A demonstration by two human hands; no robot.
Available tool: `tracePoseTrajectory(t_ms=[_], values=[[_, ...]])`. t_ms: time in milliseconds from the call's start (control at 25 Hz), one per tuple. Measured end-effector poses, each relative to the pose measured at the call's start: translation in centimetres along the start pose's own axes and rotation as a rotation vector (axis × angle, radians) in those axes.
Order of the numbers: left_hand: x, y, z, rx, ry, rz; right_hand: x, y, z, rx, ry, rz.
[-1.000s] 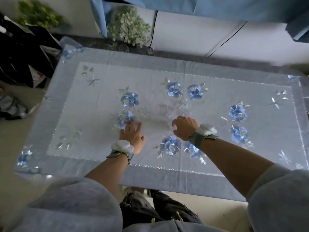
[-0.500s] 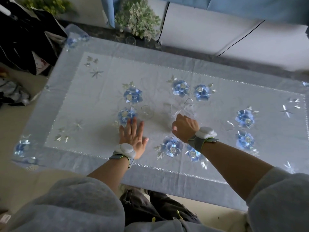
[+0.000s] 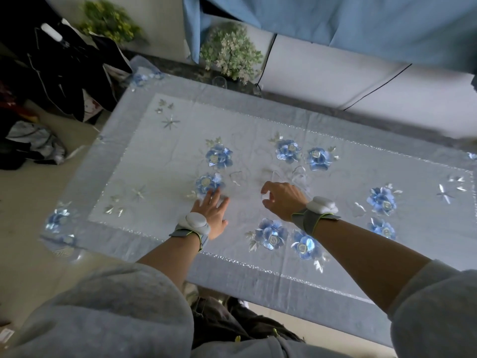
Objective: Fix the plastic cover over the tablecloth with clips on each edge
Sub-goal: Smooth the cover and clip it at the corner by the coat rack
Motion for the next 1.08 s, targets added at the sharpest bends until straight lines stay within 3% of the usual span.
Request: tracePoseTrajectory(t_ms=[240,520,840,1080], values=[[3.6,1.7,2.9,0.074,0.141,-0.054,-1.0,2.4,4.3,0.006,0.11,-0.105],[9.5,3.6,9.0,0.179,0.33,-0.143,-2.0,3.9,12.6,0.026,0.124,-0.04],[12.9,3.5,17.8,0.23,0.4,-0.123,-4.2,3.2,22.1,-0.215,0.138,0.008],[12.9,4.0,26.6,0.252,0.45,-0.142,-8.1,2.6,30.3,0.134,0.208,-0.151]])
Point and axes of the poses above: each hand's wrist, its own x-axis away from the middle knuckle, its own y-axis out of the back of the hand, z = x × y, the point moved 3 cm from there along -x, towards the middle knuckle, and after that the axes turned 14 degrees about -y, right-handed, at the moved point
